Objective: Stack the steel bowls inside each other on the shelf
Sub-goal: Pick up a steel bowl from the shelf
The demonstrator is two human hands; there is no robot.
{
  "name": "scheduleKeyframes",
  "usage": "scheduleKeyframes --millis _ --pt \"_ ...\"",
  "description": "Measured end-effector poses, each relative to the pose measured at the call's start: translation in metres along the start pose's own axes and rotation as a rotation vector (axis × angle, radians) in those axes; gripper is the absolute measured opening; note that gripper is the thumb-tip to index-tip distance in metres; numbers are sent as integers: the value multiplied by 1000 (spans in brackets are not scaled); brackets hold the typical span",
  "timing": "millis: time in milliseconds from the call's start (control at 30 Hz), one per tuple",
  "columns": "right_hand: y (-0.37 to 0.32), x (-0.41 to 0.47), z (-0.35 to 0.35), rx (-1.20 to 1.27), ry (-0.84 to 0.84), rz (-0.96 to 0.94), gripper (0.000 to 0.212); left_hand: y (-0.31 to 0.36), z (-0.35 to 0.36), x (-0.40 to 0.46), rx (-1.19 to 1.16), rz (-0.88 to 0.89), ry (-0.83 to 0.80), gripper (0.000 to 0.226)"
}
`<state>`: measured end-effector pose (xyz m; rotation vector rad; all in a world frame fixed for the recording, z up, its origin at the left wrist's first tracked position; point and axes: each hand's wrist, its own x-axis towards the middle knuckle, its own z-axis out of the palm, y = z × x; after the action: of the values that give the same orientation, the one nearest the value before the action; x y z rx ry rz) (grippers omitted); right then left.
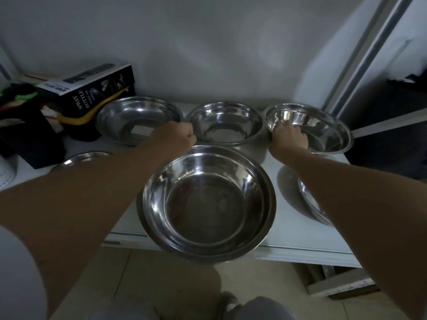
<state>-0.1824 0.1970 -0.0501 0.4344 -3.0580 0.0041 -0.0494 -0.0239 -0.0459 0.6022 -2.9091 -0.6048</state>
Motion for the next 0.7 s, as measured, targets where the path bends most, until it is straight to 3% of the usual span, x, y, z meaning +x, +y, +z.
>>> scheduleKeyframes --millis 233,467,600,700 --pt "22 9 8 -72 68 -30 32 22 17 14 77 60 17 27" --pt "42 -2 -37 -33 233 -71 39 49 11 15 95 12 77 30" --pt "24 -22 -68 -2 265 -266 39 79 -1 12 -150 7 86 40" --pt "-11 -45 -83 36 244 -413 40 105 -18 8 -572 -130 50 55"
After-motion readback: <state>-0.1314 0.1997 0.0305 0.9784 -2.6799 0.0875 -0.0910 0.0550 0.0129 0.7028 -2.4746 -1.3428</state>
